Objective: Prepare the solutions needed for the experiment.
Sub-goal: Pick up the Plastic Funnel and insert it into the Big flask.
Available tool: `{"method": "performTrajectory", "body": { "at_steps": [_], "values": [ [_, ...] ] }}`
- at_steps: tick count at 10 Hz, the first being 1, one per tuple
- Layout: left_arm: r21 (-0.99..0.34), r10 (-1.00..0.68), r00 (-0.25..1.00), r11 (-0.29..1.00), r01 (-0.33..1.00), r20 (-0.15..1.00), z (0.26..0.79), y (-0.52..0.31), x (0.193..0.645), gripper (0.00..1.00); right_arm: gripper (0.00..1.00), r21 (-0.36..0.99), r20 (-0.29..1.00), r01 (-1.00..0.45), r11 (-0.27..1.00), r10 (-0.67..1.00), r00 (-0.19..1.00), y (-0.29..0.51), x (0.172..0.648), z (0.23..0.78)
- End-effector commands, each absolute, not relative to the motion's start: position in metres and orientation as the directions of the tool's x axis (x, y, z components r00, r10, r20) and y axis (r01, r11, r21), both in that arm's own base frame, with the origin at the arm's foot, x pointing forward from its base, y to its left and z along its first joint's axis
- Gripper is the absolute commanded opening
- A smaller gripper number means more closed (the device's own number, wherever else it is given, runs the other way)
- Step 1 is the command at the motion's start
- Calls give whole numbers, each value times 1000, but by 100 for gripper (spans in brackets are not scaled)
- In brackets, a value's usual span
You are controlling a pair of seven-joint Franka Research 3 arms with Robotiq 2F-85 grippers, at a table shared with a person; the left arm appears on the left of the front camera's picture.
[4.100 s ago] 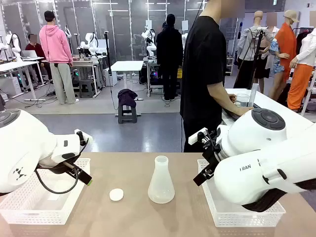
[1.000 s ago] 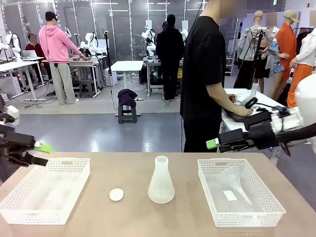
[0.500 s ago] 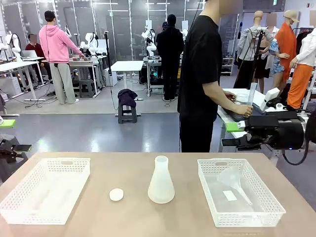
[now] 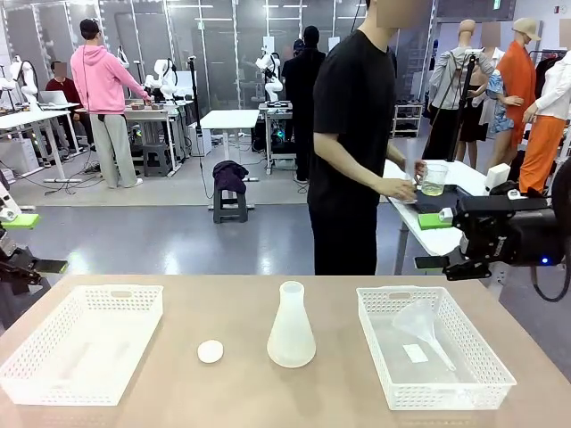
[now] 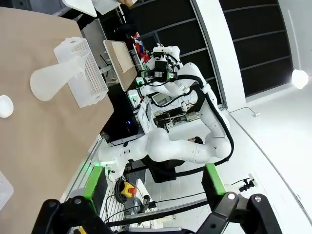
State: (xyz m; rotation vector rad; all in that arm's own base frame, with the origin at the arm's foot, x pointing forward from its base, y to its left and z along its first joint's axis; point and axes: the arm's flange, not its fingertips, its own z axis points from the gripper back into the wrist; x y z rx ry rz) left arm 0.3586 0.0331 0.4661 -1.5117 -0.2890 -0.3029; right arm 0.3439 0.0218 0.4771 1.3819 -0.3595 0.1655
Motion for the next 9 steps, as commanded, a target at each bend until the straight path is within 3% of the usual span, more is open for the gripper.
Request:
{"method": "performTrajectory", "body": {
  "at_steps": [1, 8, 9],
  "values": [
    [-930, 5, 930, 29, 366, 366, 478, 22, 358, 100, 100, 951, 261, -232, 206, -125, 957, 19, 340, 495],
    [-923, -22, 924, 38, 383, 383, 474, 24, 359, 100, 100, 943, 287, -258, 212, -119, 951, 17, 344, 486],
    [-923, -22, 924, 38, 383, 383, 474, 24, 359, 100, 100, 877, 406, -369, 308, -66, 911, 4, 355, 486]
  ]
}}
